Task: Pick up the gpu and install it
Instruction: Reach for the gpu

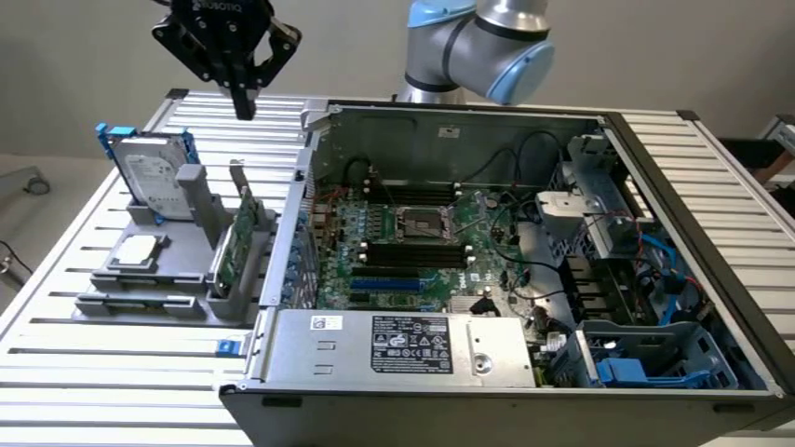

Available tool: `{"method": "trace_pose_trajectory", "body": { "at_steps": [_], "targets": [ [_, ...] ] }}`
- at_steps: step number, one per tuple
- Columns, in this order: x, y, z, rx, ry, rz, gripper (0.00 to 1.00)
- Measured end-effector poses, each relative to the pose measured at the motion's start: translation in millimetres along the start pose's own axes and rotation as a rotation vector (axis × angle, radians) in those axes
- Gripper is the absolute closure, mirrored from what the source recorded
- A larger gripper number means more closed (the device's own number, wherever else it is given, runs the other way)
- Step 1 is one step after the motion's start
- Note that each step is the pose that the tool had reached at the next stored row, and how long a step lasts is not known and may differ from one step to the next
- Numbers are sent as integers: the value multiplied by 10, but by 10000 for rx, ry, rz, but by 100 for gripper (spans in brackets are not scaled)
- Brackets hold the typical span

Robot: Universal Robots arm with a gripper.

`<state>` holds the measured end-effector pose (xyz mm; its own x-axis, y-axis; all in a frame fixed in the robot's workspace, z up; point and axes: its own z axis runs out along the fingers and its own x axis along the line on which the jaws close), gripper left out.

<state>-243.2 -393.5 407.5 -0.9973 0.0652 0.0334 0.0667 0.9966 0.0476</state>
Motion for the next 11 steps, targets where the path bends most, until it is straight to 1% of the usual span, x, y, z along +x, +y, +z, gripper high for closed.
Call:
{"method": "trace_pose_trajectory", "body": {
  "at_steps": [6,9,11],
  "targets": [
    [260,-30,109,1,23,2,89],
    [338,-56,165,2,42,2,89],
    [347,-61,175,3,51,2,89]
  ]
}}
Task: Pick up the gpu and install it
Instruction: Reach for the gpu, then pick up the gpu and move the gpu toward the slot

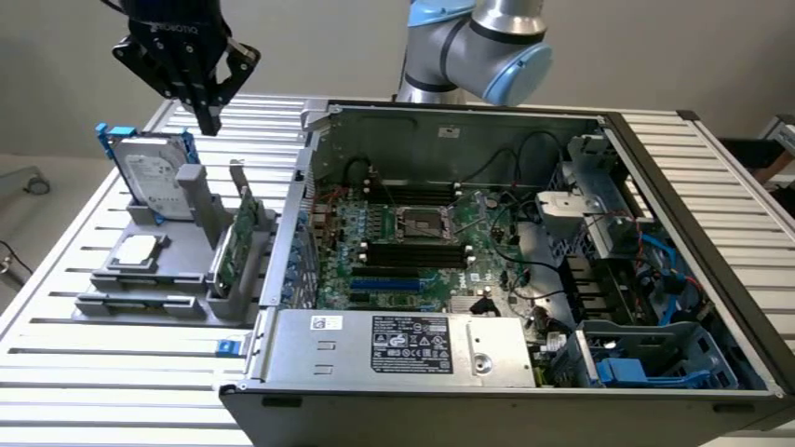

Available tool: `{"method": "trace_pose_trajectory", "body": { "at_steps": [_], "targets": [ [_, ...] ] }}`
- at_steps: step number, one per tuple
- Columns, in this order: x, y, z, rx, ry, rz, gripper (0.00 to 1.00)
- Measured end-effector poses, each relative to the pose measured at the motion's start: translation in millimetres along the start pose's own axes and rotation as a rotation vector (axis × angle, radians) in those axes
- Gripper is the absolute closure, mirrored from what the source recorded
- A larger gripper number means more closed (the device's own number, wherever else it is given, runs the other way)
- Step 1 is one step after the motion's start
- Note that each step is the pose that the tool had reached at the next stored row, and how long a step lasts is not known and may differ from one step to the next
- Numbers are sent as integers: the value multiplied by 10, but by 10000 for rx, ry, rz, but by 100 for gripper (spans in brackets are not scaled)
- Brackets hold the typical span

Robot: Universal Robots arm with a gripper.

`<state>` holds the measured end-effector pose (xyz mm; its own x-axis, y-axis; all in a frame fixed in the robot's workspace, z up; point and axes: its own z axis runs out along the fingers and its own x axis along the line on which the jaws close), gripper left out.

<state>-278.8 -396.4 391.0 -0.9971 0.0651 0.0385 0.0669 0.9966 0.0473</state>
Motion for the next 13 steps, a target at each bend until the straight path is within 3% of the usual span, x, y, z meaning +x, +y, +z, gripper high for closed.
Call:
{"method": "trace_pose_trajectory", "body": {
  "at_steps": [13],
  "targets": [
    [1,0,0,0,0,1,89]
  ]
}}
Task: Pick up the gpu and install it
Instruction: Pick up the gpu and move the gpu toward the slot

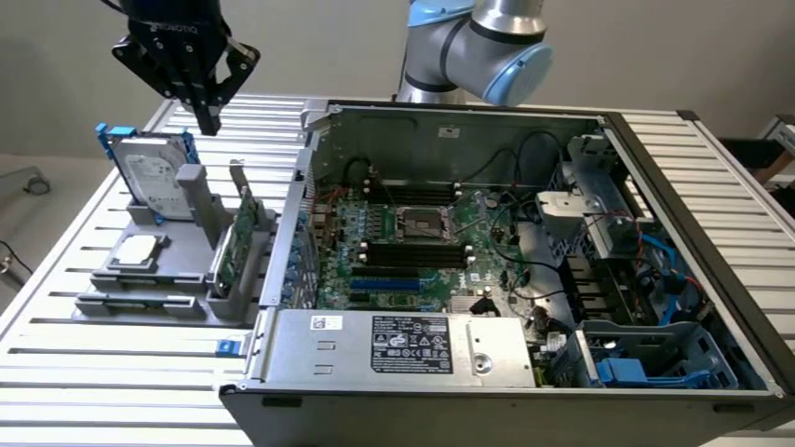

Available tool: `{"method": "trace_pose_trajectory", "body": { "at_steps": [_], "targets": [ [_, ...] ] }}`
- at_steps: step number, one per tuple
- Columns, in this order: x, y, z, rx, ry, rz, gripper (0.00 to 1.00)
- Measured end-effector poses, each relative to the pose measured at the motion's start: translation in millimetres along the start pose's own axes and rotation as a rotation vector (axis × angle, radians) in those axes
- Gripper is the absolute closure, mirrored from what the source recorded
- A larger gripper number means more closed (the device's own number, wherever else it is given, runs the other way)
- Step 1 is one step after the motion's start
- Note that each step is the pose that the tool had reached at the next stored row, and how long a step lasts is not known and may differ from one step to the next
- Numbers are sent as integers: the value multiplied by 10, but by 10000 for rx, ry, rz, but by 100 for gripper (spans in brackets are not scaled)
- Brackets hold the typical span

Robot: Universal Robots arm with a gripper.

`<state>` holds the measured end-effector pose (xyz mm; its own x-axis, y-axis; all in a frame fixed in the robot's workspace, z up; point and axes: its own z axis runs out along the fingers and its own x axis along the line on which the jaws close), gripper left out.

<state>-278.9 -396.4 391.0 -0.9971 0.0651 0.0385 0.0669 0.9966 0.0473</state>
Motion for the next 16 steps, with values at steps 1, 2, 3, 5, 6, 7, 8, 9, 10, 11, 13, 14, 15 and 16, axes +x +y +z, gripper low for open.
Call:
{"method": "trace_pose_trajectory", "body": {
  "at_steps": [1,2,3,5,6,7,8,9,10,11,13,14,15,16],
  "targets": [
    [0,0,0,0,0,0,88],
    [0,0,0,0,0,0,88],
    [0,0,0,0,0,0,83],
    [0,0,0,0,0,0,70],
    [0,0,0,0,0,0,70],
    [1,0,2,3,22,1,64],
    [1,0,10,14,60,4,58],
    [1,-1,26,16,69,5,58],
    [2,-3,44,17,69,5,58],
    [5,-7,62,17,70,4,52],
    [11,-18,98,16,70,5,52],
    [14,-29,116,17,70,4,52],
    [18,-40,134,18,71,3,52],
    [22,-52,151,18,72,4,52]
  ]
}}
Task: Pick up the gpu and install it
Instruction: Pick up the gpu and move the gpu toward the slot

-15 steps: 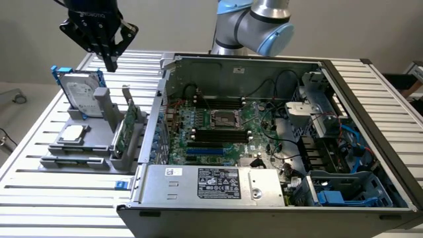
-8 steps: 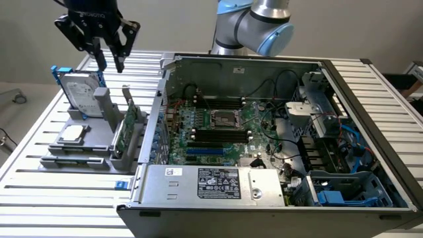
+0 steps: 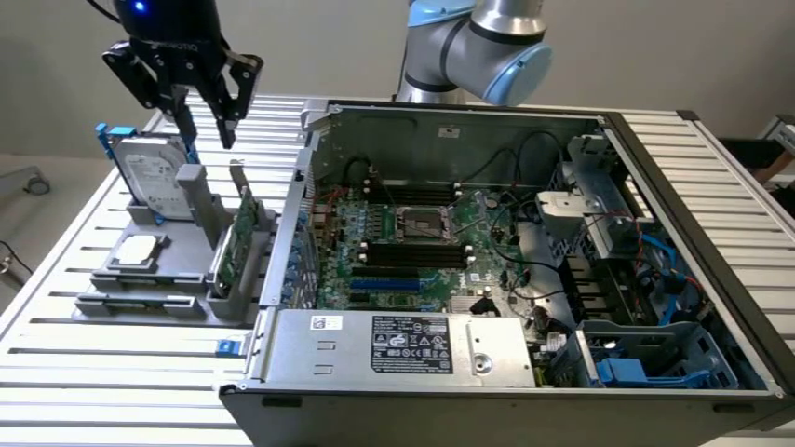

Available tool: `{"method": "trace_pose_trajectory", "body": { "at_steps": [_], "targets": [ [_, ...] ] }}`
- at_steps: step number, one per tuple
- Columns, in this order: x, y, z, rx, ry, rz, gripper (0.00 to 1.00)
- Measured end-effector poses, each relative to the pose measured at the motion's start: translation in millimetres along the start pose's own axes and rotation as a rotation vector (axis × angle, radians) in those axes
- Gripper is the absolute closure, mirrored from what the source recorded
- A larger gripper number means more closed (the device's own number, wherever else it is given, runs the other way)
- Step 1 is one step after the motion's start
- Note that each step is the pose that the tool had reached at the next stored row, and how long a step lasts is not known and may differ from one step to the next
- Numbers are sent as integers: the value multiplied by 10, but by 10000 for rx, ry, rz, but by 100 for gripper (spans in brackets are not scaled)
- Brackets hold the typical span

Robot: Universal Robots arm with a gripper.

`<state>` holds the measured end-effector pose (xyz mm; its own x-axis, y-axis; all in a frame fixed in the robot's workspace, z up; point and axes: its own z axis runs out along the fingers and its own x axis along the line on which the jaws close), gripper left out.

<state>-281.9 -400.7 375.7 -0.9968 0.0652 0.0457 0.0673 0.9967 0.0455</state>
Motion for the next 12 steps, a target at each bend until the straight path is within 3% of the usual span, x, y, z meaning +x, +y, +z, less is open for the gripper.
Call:
{"method": "trace_pose_trajectory", "body": {
  "at_steps": [12],
  "targets": [
    [-10,-199,205,2,14,-55,52]
  ]
}}
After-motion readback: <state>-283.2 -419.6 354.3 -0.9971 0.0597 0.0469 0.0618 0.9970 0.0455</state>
